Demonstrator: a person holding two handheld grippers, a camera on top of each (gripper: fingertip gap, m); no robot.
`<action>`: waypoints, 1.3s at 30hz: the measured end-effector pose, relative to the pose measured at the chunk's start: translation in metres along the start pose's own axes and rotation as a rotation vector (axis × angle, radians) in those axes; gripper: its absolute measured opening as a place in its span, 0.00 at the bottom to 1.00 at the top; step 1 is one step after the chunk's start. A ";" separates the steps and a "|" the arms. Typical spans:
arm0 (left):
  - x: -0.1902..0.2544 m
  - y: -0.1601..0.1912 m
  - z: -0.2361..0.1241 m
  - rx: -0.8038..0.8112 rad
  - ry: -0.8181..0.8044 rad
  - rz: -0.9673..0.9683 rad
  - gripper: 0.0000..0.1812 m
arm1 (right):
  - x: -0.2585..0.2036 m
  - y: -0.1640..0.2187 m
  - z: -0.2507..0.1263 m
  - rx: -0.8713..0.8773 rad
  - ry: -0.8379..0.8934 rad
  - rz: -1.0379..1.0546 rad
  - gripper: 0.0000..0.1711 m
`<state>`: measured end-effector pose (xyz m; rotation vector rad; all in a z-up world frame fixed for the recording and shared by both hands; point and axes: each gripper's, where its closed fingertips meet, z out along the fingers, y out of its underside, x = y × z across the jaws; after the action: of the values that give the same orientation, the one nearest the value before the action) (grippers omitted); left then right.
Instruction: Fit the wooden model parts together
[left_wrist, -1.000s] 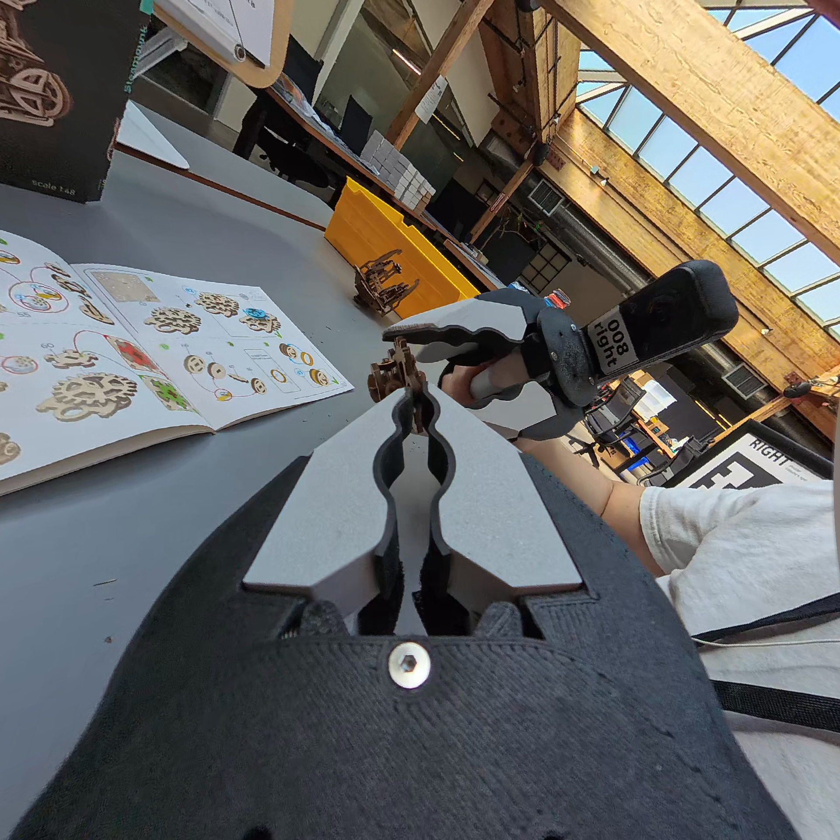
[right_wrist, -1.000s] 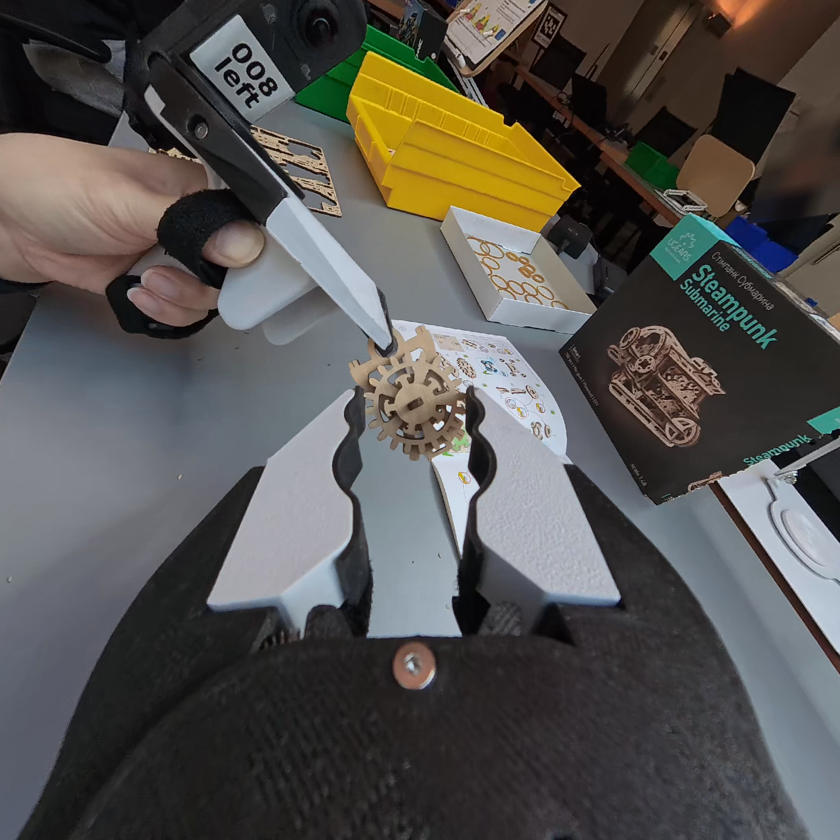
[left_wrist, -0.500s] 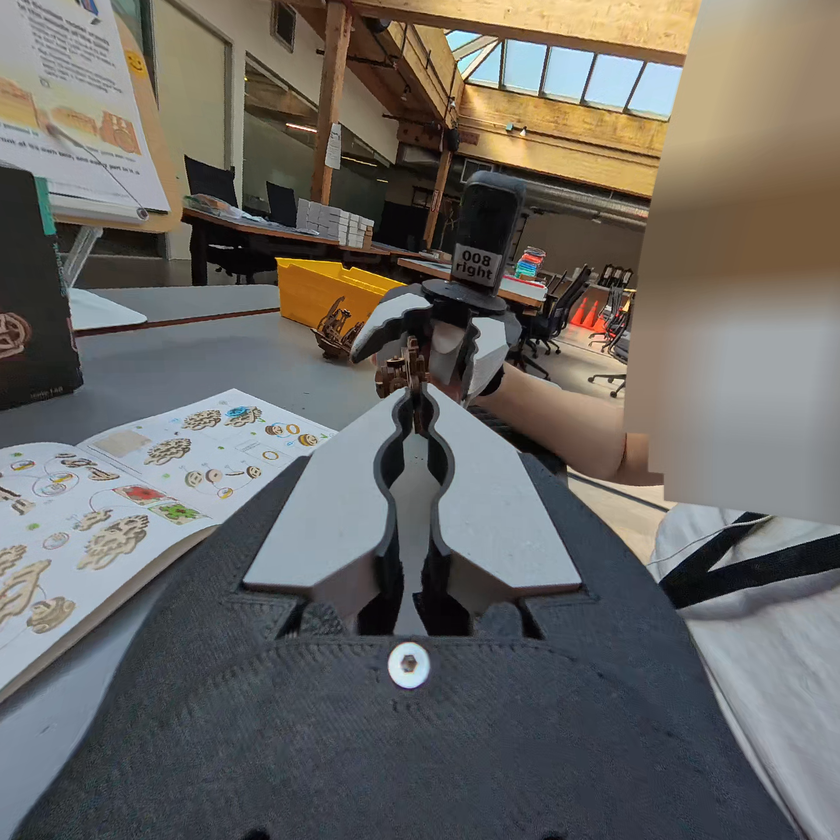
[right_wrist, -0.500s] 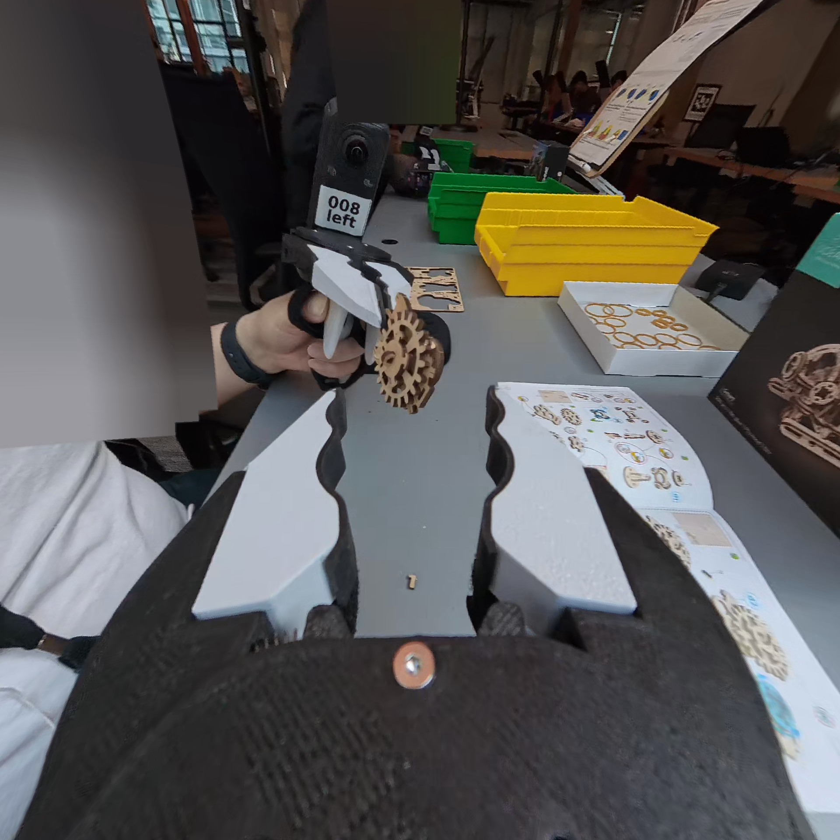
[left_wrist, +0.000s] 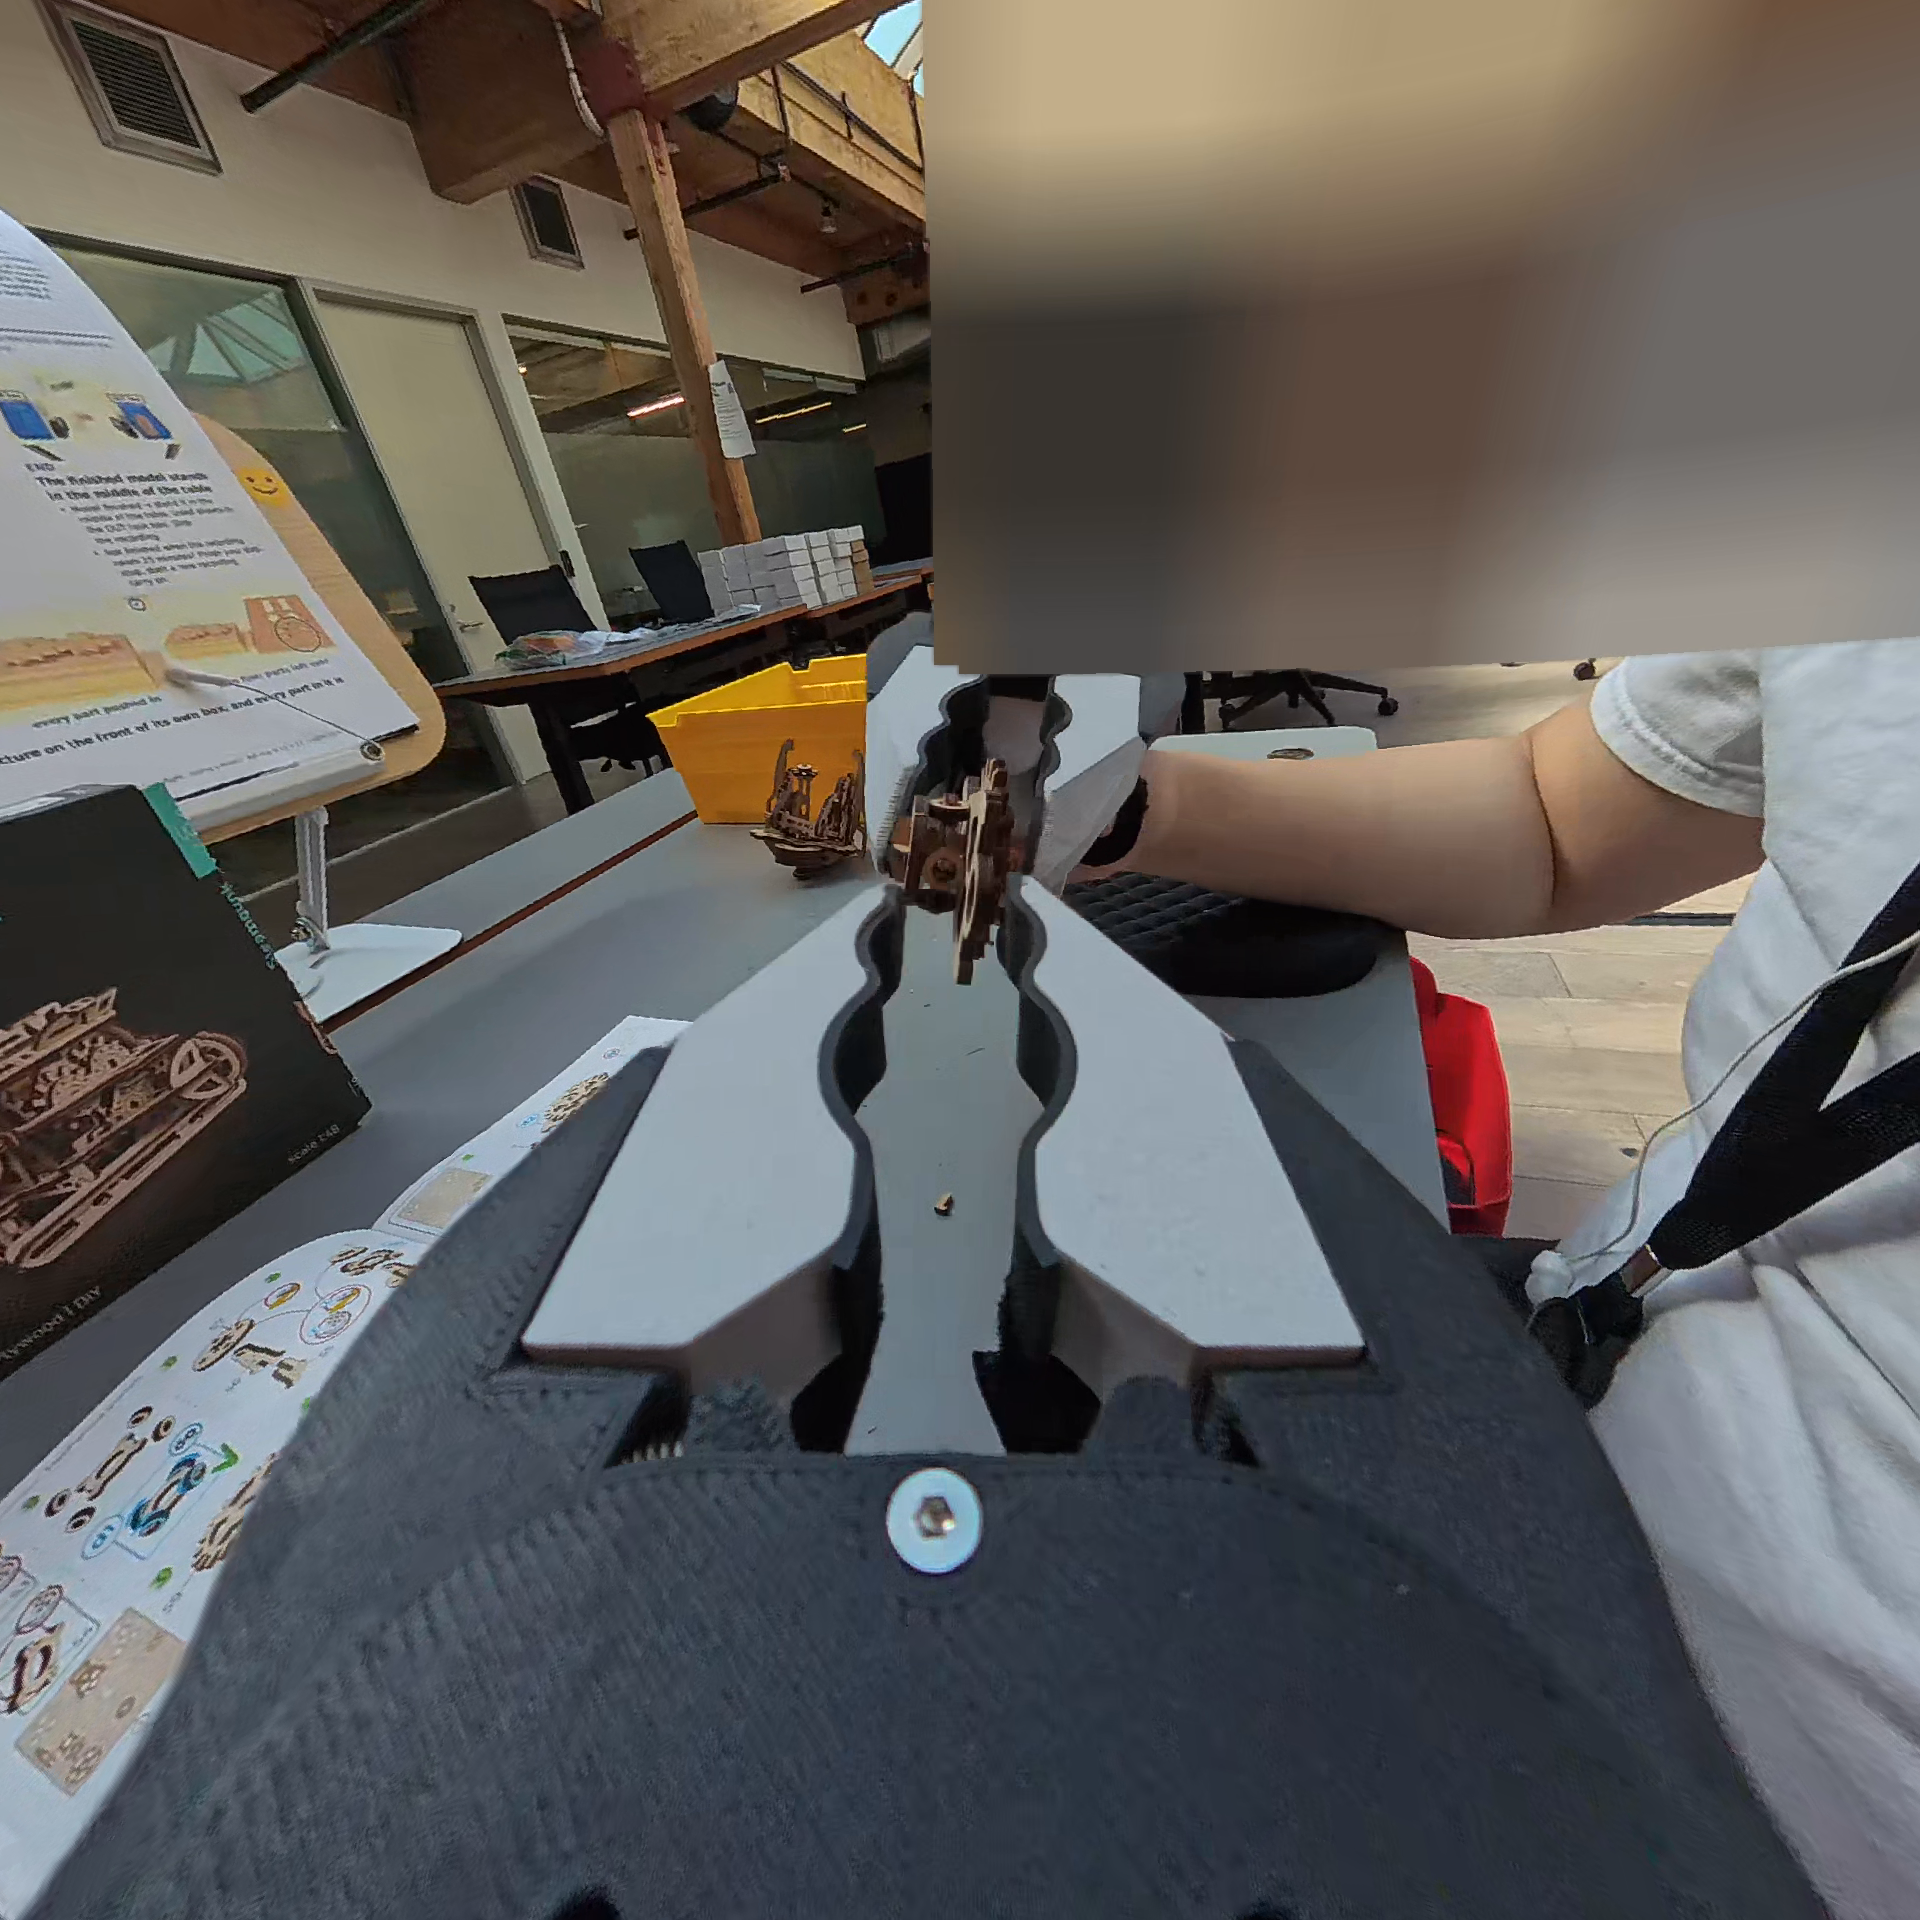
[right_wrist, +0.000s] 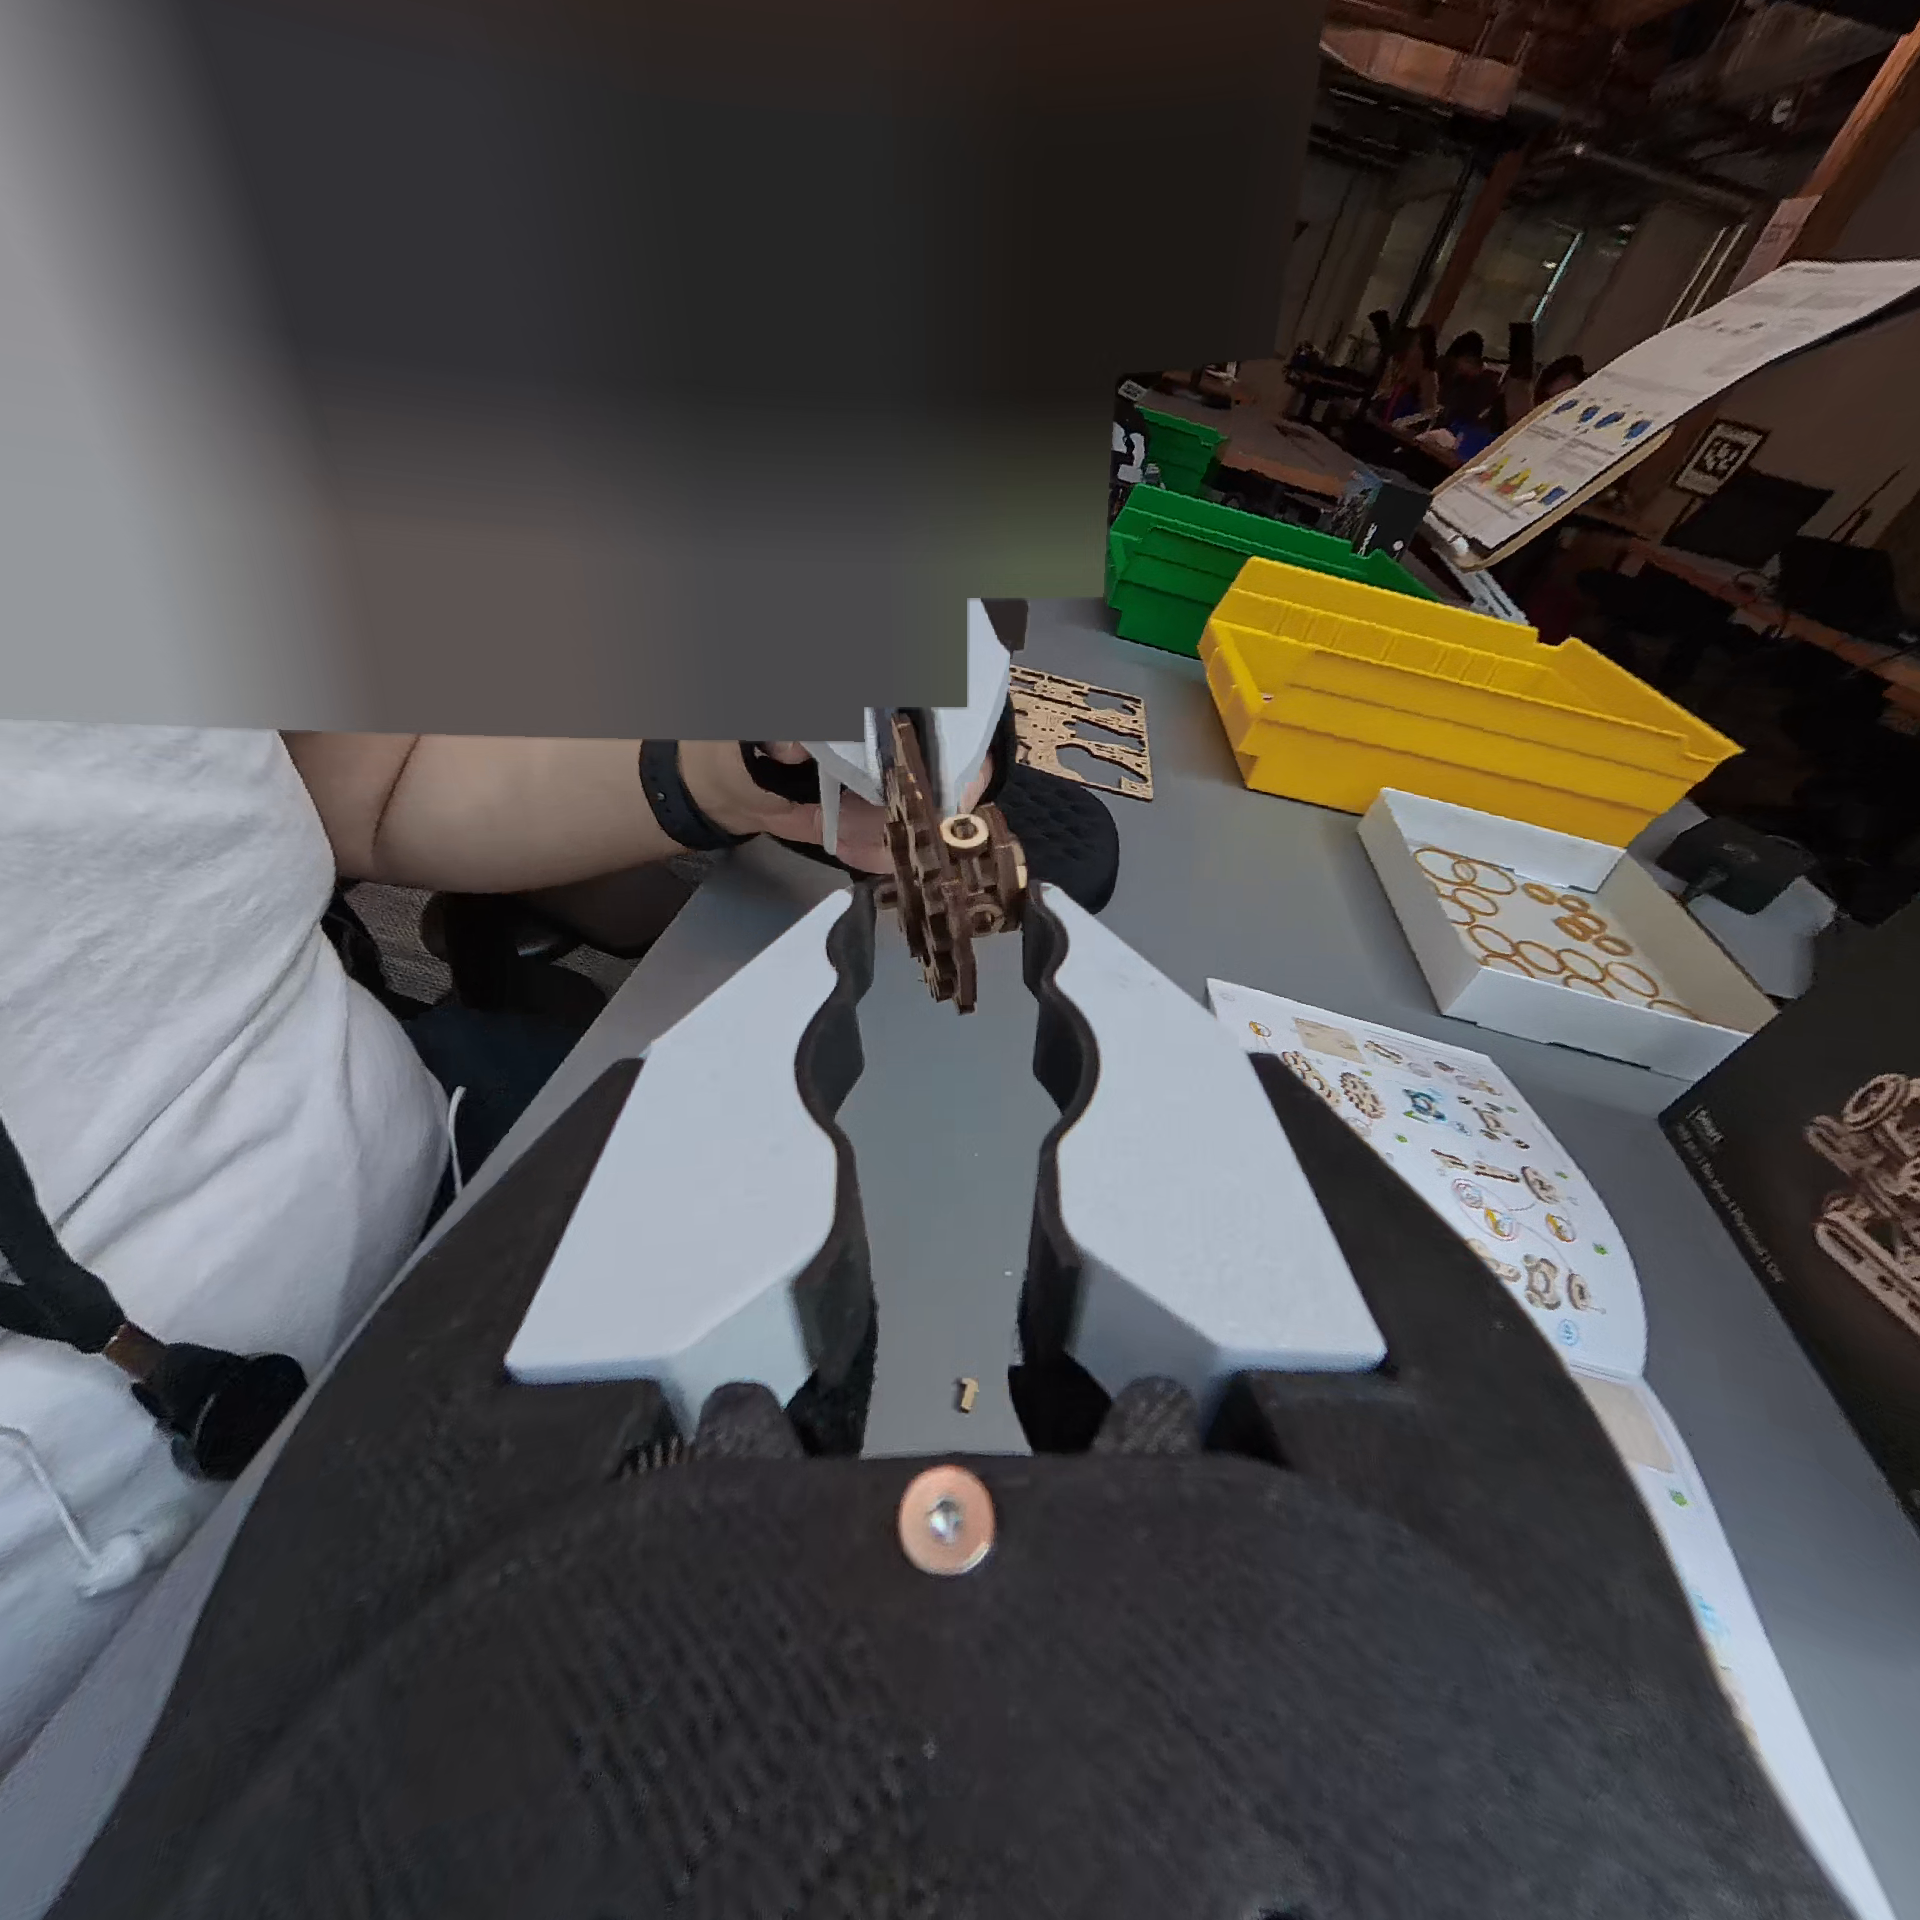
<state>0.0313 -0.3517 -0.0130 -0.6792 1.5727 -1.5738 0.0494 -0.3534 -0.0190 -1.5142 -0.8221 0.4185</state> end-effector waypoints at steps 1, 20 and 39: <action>-0.003 0.000 0.000 -0.004 -0.028 0.014 0.18 | -0.001 -0.002 0.000 -0.009 0.023 -0.060 0.16; 0.008 0.013 0.010 -0.196 -0.086 0.357 0.13 | -0.013 0.004 0.009 -0.099 0.092 -0.337 0.16; -0.021 0.039 0.008 -0.320 -0.093 -0.206 0.12 | 0.010 0.012 0.001 -0.074 0.095 -0.091 0.21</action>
<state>0.0558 -0.3359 -0.0478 -1.1038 1.7466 -1.4229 0.0586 -0.3449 -0.0286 -1.5462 -0.8355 0.2491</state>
